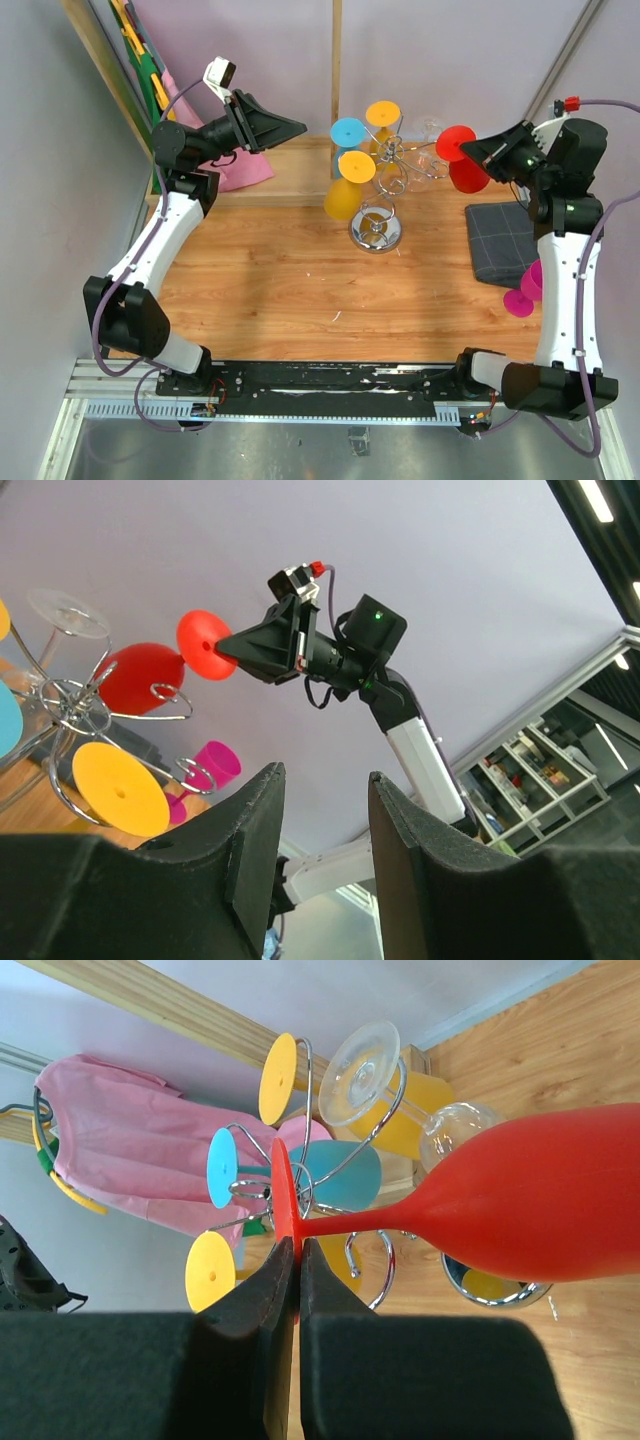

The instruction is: Place the wine glass upside down on the wine glass rack

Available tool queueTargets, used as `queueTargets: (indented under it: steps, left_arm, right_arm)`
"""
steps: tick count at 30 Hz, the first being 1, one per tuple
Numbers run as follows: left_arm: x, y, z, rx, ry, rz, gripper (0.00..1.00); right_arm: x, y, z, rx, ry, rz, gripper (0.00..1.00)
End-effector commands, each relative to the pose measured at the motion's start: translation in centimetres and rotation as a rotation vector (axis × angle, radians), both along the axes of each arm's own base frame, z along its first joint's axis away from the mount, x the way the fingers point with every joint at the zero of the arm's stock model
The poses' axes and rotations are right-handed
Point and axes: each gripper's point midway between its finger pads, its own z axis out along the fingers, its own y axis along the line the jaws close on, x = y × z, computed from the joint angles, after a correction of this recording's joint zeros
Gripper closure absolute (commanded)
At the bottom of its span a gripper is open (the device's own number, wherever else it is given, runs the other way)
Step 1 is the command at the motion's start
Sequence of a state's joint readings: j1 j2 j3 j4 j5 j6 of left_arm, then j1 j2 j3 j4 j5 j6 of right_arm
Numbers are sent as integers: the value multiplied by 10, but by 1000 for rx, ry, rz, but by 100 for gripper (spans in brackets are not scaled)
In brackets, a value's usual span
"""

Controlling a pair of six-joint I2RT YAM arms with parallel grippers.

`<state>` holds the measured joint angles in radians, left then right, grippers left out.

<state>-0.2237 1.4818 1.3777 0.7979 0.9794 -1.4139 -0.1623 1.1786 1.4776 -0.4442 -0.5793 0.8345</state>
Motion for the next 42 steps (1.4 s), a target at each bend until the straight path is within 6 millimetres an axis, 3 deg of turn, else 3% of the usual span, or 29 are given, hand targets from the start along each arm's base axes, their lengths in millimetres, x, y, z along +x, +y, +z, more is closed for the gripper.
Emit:
queueTargets:
  steps: [1,13,30,42]
  left_arm:
    - [-8,3,5,12,-32,12,56]
    - [-5,3,4,26,-26,28,57]
    - [3,2,-2,27,-9,34,56]
    - [3,2,-4,30,-8,34,57]
  right_arm:
    - [9,2,8,26,-40,36,99]
    - [22,9,-14,99,30,82,99]
    - [18,34,-35,137,74,213,99]
    - [11,48,-39,138,80,296,99]
